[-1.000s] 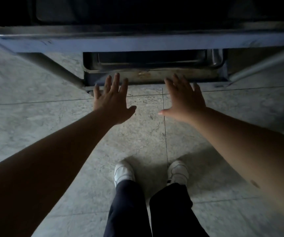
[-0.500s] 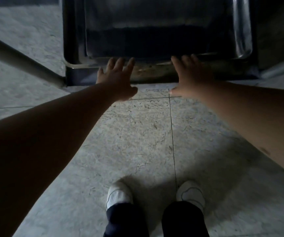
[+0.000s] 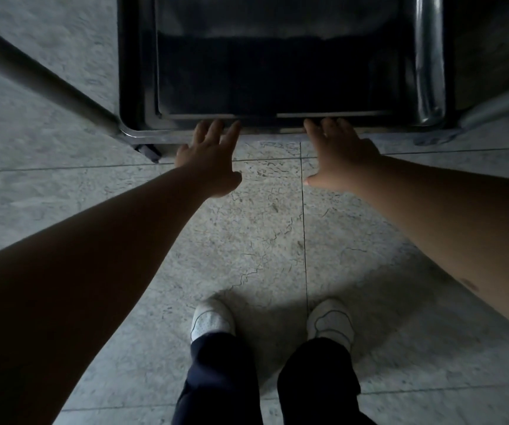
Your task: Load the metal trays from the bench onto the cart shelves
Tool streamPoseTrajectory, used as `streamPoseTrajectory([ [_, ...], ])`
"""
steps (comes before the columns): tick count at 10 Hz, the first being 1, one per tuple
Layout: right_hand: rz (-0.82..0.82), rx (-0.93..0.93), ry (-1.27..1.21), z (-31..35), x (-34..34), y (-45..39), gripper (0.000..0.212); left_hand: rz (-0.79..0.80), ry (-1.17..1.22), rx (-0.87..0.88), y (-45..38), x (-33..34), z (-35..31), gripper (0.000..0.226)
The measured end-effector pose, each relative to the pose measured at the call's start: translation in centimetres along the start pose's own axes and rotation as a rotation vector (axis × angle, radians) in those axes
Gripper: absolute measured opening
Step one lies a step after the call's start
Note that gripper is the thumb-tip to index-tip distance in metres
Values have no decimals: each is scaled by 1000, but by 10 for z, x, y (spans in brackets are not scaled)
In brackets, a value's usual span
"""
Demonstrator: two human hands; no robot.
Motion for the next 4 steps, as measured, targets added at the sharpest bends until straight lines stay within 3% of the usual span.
streamPoseTrajectory([
  [2,75,-3,-28,2,9,7,122,64,49,-16,10,-2,-4,100],
  [4,92,-18,69,15,7,60,133,108,24,-70,76,9,-18,105],
])
Point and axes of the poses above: each hand's wrist, its own y-axis away from the middle knuckle, its own x-axis out of the palm, z = x × y, the point moved 9 cm from there along -y, towards the middle knuckle, and after that the axes turned 15 degrees about z, right-handed, at the moved point
